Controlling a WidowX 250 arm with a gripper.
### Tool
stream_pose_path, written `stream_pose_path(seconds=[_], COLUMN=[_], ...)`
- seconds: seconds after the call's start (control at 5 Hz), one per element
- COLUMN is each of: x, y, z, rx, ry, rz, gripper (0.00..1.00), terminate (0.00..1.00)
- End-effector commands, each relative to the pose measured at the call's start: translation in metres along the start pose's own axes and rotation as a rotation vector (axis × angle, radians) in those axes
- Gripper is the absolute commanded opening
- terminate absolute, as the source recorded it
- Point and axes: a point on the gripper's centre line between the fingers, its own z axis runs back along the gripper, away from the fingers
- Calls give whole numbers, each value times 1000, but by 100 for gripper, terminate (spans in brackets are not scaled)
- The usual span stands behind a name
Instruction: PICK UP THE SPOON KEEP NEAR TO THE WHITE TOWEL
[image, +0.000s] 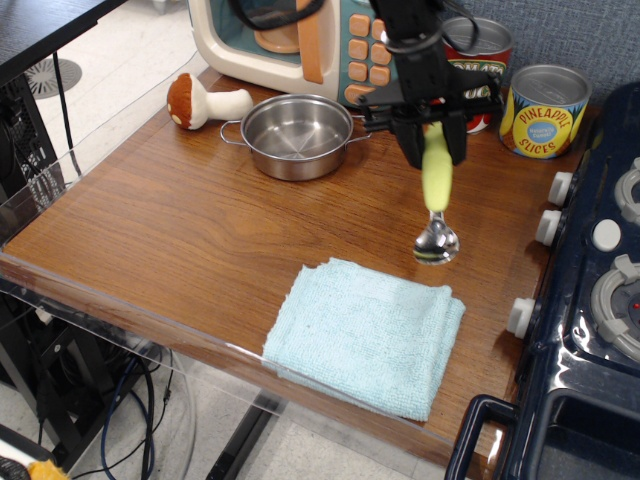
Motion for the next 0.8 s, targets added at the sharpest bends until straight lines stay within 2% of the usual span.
stream_pose_path(seconds=[0.0, 0.4, 0.6], x=[-11, -11, -11], y=[-9, -12, -12], z=[-1, -25, -22], rx=[3, 56, 67], ry=[-48, -31, -31], rz=[-48, -46, -32], gripper=[0, 0, 100], terminate=[0, 0, 0])
